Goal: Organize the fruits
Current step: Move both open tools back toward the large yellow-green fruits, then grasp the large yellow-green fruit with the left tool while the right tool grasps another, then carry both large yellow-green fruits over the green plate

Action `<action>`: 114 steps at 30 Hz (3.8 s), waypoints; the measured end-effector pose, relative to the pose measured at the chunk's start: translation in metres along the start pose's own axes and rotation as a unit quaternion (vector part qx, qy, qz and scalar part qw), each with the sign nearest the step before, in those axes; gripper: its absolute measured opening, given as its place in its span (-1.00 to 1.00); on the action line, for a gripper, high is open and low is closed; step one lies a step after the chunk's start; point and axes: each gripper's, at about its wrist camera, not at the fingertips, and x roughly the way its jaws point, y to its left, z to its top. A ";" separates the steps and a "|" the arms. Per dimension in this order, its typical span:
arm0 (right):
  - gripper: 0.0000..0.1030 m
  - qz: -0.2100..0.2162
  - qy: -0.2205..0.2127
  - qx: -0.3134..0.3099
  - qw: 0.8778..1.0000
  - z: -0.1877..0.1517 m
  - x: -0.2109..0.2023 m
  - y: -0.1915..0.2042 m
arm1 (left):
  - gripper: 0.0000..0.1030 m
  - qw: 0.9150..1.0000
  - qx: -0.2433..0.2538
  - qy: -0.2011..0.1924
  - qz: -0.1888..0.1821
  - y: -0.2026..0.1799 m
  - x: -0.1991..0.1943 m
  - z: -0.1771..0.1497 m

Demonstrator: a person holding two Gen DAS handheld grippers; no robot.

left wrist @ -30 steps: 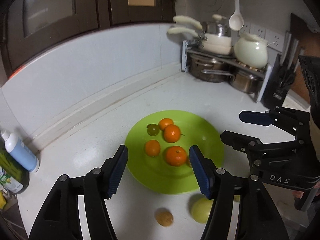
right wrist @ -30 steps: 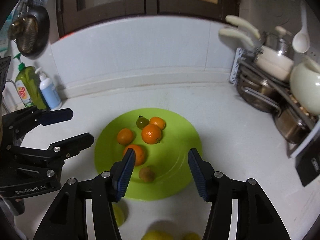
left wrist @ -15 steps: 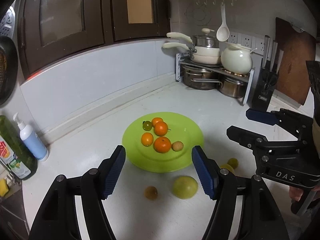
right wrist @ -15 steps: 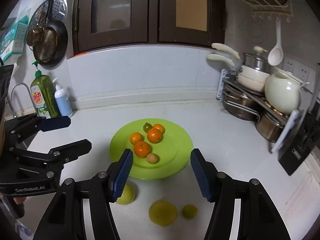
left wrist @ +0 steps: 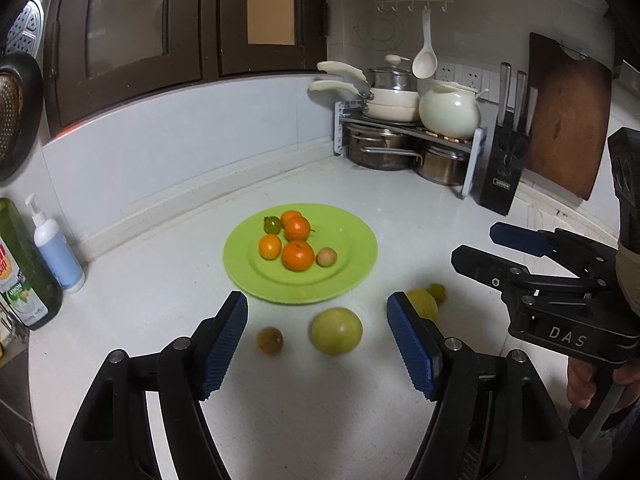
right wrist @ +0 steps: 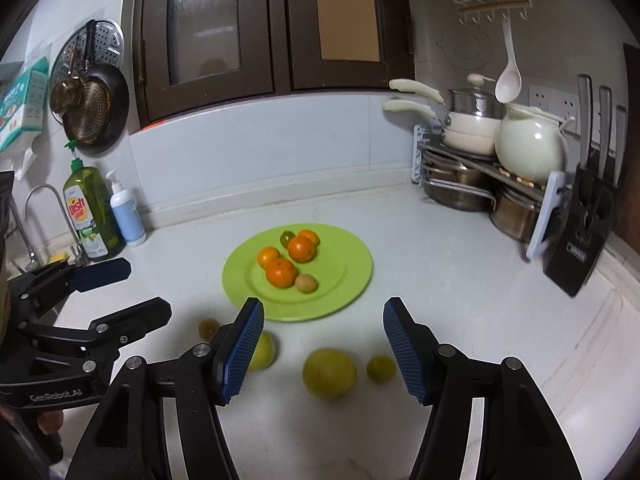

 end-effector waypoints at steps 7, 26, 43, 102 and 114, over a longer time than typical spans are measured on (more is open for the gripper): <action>0.22 -0.008 0.024 0.006 1.000 -0.025 0.005 -0.002 | 0.40 1.000 0.009 0.019 0.004 -0.004 0.012 -0.023; 0.22 0.002 0.098 0.029 0.995 -0.062 0.053 -0.010 | 0.37 0.997 0.023 0.062 -0.031 -0.003 0.059 -0.046; 0.21 0.012 0.124 0.056 0.991 -0.067 0.085 -0.020 | 0.23 0.994 0.044 0.097 -0.037 -0.007 0.109 -0.034; -0.02 0.041 0.042 0.043 0.997 -0.002 0.045 0.004 | -0.04 0.999 -0.015 0.023 -0.016 0.025 0.046 0.004; -0.02 0.037 0.018 0.029 0.999 0.042 0.053 0.010 | -0.04 1.000 -0.013 0.006 -0.005 0.043 0.050 0.042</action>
